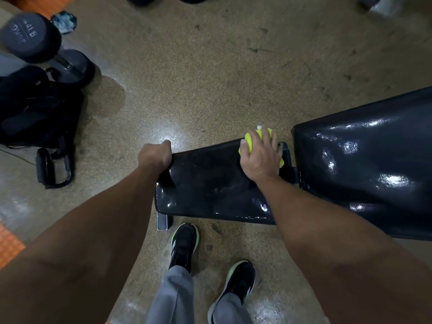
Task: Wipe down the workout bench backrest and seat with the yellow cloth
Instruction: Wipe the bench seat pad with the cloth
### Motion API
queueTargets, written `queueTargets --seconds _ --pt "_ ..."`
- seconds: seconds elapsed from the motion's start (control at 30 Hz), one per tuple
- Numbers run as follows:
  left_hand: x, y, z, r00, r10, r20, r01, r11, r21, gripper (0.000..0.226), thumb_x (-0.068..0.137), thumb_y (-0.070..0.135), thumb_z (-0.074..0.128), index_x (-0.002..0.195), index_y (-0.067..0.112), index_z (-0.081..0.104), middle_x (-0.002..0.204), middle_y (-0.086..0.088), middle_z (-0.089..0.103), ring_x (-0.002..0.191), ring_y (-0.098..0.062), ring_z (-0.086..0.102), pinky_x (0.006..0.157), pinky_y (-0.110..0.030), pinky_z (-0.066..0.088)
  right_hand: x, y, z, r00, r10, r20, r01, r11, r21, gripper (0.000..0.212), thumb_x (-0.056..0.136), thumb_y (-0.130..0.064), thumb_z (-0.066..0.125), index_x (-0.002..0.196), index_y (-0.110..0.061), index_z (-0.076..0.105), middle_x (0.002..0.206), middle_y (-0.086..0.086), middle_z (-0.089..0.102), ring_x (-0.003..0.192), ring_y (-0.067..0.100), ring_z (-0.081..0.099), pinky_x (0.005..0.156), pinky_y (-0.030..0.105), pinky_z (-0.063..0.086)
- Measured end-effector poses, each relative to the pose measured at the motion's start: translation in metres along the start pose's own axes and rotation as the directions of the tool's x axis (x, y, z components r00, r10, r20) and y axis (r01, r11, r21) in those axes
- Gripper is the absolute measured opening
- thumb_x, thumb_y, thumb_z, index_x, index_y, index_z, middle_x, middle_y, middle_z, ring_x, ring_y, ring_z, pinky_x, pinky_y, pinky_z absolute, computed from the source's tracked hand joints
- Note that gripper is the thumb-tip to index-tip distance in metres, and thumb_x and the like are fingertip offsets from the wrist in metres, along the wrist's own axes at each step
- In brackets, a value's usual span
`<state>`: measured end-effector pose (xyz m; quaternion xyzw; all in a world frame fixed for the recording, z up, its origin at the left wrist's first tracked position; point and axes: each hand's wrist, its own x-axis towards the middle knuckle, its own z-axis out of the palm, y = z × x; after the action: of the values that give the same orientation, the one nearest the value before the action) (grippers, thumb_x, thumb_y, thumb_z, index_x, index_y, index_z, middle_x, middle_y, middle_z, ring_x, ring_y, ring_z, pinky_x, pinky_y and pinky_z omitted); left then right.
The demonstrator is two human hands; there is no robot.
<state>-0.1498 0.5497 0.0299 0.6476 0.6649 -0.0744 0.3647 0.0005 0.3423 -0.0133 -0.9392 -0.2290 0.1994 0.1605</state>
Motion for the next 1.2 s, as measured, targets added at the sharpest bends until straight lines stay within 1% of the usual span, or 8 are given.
queueTargets --seconds 0.1,0.27,0.47,0.67,0.77,0.87,1.07,1.2 --pt "0.004 0.000 0.002 1.000 0.015 -0.009 -0.014 0.998 0.056 0.044 0.086 0.042 0.044 0.092 0.000 0.055 0.088 -0.013 0.055 0.079 -0.028 0.051 0.072 -0.032 0.037 -0.007 -0.017 0.009 1.000 -0.007 -0.026 0.007 1.000 -0.007 0.056 0.104 -0.052 0.030 0.150 -0.026 0.045 0.168 0.005 0.025 0.156 0.037 0.008 0.120 0.071 0.009" --pt "0.004 0.000 0.003 0.999 0.025 -0.020 -0.024 0.997 0.069 0.038 0.088 0.039 0.046 0.090 0.001 0.053 0.083 -0.011 0.051 0.079 -0.027 0.048 0.072 -0.031 0.035 -0.040 -0.004 0.014 0.987 -0.141 -0.075 0.140 0.990 -0.029 0.063 0.099 -0.055 0.024 0.153 -0.027 0.043 0.167 0.004 0.027 0.157 0.033 0.012 0.121 0.068 0.008" --pt "0.010 -0.001 0.005 1.000 0.016 -0.019 -0.014 0.997 0.079 0.042 0.088 0.040 0.044 0.092 0.001 0.057 0.087 -0.012 0.053 0.078 -0.027 0.047 0.072 -0.032 0.035 -0.016 -0.023 0.009 0.995 0.081 -0.053 -0.080 0.997 0.017 0.068 0.096 -0.057 0.021 0.155 -0.028 0.040 0.170 0.004 0.018 0.157 0.035 0.005 0.120 0.070 0.008" --pt "0.009 -0.004 0.002 0.999 -0.032 -0.005 0.032 0.999 0.031 0.054 0.083 0.044 0.044 0.108 -0.002 0.059 0.101 -0.016 0.059 0.092 -0.034 0.057 0.077 -0.035 0.040 -0.046 -0.001 0.012 0.991 -0.125 -0.041 0.124 0.992 -0.040 0.066 0.098 -0.056 0.022 0.157 -0.029 0.035 0.170 0.002 0.020 0.158 0.032 0.007 0.121 0.068 0.008" --pt "0.010 -0.003 0.001 0.999 -0.039 0.010 0.039 0.999 0.009 0.056 0.082 0.045 0.043 0.108 -0.001 0.059 0.103 -0.017 0.062 0.091 -0.033 0.057 0.077 -0.035 0.041 -0.029 0.003 0.008 0.998 0.013 -0.056 -0.013 1.000 -0.001 0.064 0.099 -0.055 0.027 0.157 -0.030 0.034 0.170 0.002 0.017 0.157 0.034 0.008 0.117 0.069 0.020" --pt "0.010 -0.002 0.001 0.999 -0.037 0.023 0.036 0.999 0.022 0.056 0.082 0.045 0.042 0.108 -0.001 0.059 0.103 -0.017 0.062 0.086 -0.031 0.055 0.076 -0.035 0.040 -0.016 -0.017 0.010 0.994 0.096 -0.044 -0.095 0.995 0.014 0.059 0.101 -0.052 0.032 0.155 -0.028 0.037 0.170 0.004 0.015 0.156 0.038 0.005 0.117 0.072 0.014" --pt "0.006 -0.002 -0.001 0.998 -0.049 0.032 0.049 0.999 -0.007 0.054 0.084 0.042 0.043 0.112 -0.002 0.058 0.104 -0.016 0.062 0.085 -0.030 0.053 0.075 -0.034 0.040 -0.049 -0.011 0.013 0.988 -0.152 -0.027 0.151 0.987 -0.058 0.064 0.099 -0.054 0.024 0.156 -0.028 0.036 0.169 0.003 0.021 0.158 0.032 0.007 0.122 0.067 0.005" --pt "0.006 -0.002 -0.002 0.998 -0.055 0.026 0.055 0.998 -0.035 0.052 0.083 0.041 0.044 0.111 -0.001 0.058 0.101 -0.014 0.061 0.084 -0.029 0.054 0.074 -0.035 0.041 -0.021 -0.009 0.007 0.998 -0.052 -0.041 0.049 0.996 -0.069 0.067 0.097 -0.056 0.022 0.154 -0.027 0.039 0.168 0.004 0.024 0.156 0.035 0.010 0.120 0.069 0.011"
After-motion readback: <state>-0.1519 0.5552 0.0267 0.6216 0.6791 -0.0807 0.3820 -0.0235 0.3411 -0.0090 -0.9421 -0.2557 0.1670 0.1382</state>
